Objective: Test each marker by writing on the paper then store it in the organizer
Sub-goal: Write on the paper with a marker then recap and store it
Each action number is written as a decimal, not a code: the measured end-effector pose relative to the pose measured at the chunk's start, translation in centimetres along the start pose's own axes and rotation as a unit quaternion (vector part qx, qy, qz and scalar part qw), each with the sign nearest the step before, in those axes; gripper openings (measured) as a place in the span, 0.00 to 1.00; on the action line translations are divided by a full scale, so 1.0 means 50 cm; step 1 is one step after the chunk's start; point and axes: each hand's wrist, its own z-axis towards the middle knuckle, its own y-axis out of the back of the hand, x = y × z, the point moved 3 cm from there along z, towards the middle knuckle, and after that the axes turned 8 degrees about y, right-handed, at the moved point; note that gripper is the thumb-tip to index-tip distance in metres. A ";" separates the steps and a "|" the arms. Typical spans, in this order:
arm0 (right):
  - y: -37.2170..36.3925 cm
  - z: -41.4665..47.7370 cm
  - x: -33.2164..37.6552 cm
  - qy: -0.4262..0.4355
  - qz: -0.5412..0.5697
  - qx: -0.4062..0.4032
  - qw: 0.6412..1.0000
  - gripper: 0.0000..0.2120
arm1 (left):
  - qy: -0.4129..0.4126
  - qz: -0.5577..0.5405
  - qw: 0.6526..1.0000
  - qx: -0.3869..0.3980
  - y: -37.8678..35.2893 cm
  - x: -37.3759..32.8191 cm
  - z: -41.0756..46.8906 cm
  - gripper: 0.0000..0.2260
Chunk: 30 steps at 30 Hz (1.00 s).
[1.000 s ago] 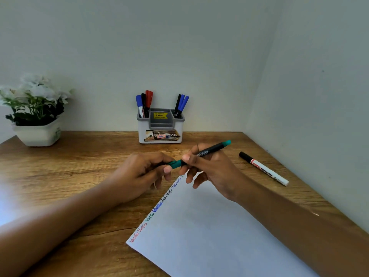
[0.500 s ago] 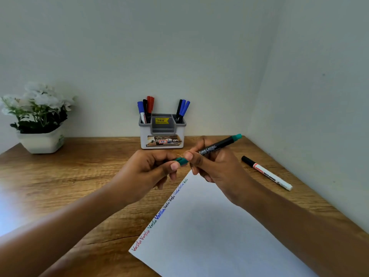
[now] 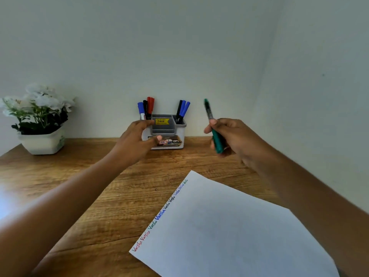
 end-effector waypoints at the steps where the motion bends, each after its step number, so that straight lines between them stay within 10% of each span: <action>1: 0.005 0.022 0.002 -0.013 -0.033 0.000 0.999 0.16 | 0.012 0.023 1.000 0.002 -0.013 0.010 0.012 0.30; 14: -0.036 0.318 0.019 -0.115 -0.269 0.058 0.954 0.06 | -0.043 0.182 0.982 -0.029 -0.061 0.083 0.027 0.38; 30: -0.098 0.364 -0.059 -0.045 -0.264 -0.057 0.962 0.29 | -0.053 0.189 0.980 -0.039 -0.064 0.090 0.035 0.37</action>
